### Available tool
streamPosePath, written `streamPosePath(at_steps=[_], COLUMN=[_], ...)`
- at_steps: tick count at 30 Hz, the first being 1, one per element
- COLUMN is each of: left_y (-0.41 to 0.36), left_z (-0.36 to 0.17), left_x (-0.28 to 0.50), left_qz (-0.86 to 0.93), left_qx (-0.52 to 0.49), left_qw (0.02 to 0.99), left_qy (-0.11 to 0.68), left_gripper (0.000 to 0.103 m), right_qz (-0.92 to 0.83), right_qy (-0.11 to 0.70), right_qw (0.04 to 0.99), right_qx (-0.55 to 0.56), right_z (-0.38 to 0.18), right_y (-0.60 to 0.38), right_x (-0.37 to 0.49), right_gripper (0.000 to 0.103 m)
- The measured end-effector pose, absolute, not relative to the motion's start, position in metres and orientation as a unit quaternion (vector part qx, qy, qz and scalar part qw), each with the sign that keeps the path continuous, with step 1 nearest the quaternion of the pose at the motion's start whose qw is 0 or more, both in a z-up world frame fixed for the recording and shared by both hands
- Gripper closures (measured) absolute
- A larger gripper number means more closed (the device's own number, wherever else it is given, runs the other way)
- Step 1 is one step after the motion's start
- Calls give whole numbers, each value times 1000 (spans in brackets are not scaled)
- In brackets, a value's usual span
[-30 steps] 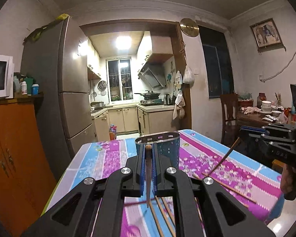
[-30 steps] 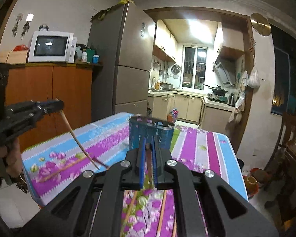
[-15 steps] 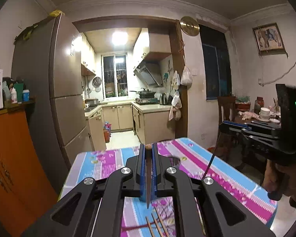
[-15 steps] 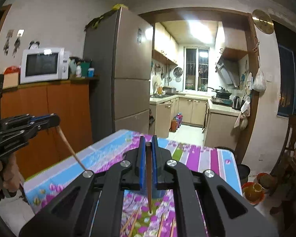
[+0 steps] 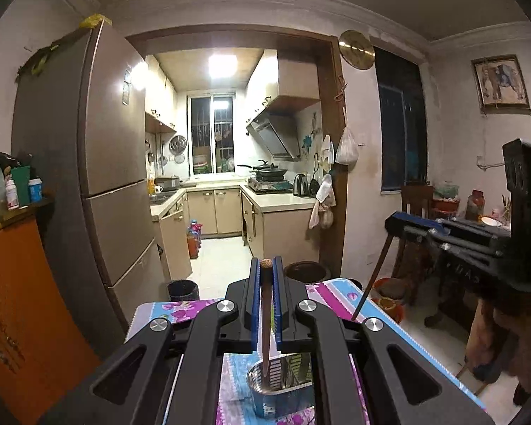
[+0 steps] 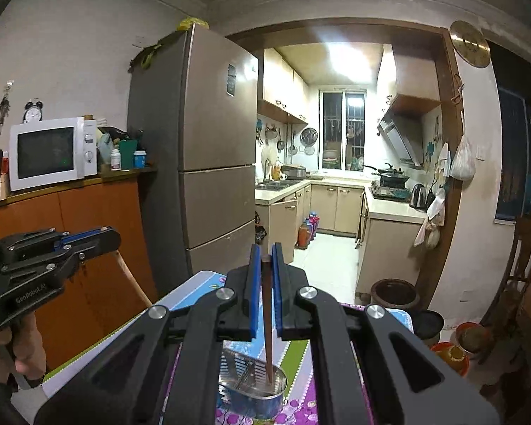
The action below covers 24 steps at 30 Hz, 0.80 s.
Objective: Organize utensils
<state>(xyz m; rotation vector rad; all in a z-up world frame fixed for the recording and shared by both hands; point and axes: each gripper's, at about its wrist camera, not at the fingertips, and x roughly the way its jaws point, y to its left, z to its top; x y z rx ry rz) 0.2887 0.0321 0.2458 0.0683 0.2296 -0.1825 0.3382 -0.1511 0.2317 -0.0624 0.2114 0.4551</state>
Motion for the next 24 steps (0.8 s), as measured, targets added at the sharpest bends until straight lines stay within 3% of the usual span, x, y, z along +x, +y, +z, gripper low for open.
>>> streamPosePath(at_steps=[24], left_y=[20], left_z=[180], left_x=[416], left_qz=[-73], left_qx=[30], left_qw=[967], left_qy=[241], left_gripper=[95], right_qz=[226], right_qy=[247], right_qw=[942], right_qx=[-4], right_z=[155], right_y=[-122], right_x=[432], right_gripper=[98])
